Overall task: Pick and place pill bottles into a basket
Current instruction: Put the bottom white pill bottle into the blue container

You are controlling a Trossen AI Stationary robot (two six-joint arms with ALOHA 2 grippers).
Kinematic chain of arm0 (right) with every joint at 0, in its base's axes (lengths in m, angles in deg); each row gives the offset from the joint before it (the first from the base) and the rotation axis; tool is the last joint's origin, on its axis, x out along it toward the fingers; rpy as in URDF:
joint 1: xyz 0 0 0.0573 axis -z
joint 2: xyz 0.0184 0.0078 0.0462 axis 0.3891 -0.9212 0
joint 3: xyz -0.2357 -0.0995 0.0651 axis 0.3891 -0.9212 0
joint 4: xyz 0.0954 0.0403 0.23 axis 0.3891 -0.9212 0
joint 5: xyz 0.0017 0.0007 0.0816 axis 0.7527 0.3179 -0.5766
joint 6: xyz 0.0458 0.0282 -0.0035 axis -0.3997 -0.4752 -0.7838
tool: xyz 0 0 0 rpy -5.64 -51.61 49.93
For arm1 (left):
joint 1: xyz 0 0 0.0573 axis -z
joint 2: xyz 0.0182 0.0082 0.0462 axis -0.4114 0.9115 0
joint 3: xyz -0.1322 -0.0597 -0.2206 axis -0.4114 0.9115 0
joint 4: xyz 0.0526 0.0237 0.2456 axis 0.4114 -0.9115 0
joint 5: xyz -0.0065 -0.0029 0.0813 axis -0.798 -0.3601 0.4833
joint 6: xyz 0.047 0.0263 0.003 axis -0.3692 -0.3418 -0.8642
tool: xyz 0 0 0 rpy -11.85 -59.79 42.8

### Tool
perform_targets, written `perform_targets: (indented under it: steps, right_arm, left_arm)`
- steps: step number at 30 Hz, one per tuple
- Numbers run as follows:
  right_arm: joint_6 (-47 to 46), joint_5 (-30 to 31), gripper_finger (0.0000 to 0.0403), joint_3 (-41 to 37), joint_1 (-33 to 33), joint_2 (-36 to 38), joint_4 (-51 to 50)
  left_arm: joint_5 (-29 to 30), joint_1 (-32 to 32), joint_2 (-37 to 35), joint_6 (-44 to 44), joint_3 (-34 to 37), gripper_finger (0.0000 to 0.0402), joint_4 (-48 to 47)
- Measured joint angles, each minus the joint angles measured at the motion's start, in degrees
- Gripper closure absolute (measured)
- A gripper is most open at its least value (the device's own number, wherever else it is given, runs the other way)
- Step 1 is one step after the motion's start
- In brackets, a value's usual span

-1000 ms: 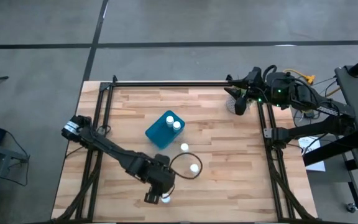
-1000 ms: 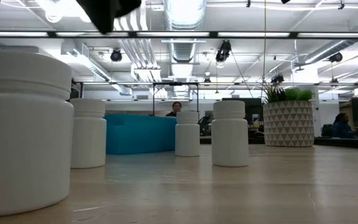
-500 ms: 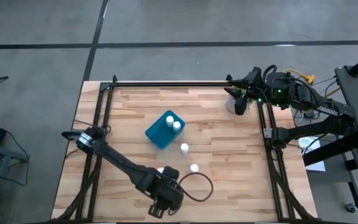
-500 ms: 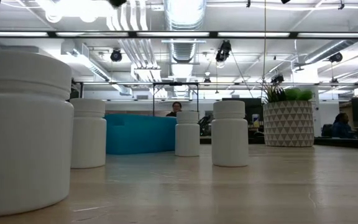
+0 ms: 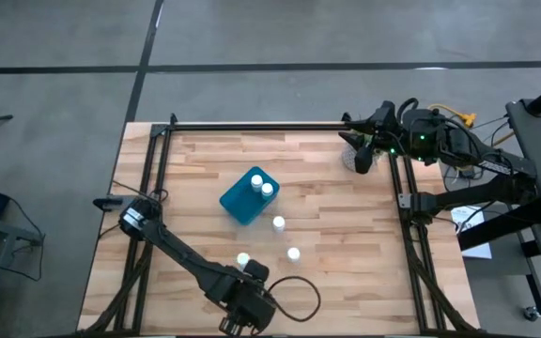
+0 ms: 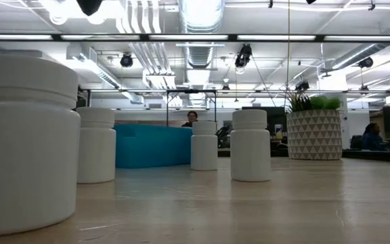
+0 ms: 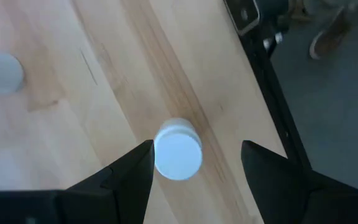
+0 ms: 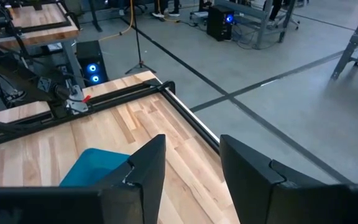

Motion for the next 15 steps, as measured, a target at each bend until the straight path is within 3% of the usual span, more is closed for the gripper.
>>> perform_targets:
  steps: [15]
  right_arm:
    - [0.00, 0.02, 0.0261, 0.00, 0.00, 0.00, 0.00]
  left_arm:
    - [-0.06, 0.48, -0.89, -0.02, 5.75, 0.0178, 1.30]
